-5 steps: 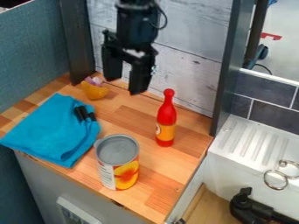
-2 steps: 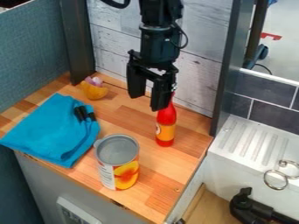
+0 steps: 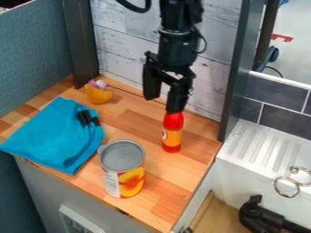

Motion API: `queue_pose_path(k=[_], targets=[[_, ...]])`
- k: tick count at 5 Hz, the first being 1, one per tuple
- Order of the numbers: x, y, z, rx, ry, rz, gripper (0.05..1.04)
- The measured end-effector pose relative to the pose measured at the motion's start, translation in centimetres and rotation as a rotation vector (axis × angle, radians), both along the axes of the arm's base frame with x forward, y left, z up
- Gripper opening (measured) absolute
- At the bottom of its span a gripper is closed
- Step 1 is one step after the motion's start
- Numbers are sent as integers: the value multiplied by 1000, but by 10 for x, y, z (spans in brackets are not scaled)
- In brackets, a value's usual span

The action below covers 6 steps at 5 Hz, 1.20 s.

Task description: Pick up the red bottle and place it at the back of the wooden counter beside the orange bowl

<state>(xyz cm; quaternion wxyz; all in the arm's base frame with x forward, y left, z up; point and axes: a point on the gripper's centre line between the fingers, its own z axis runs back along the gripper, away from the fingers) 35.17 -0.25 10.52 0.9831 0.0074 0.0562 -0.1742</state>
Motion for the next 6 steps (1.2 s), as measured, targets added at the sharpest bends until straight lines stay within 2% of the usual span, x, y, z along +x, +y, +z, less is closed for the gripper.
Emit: queue_pose_path(k=[2, 3, 5, 6], targets=[[17, -5, -10, -9, -22, 5, 1002], [21, -4, -13, 1, -12, 33, 963], [21, -5, -13, -3, -8, 48, 398], [21, -6, -13, -15, -7, 54, 332]])
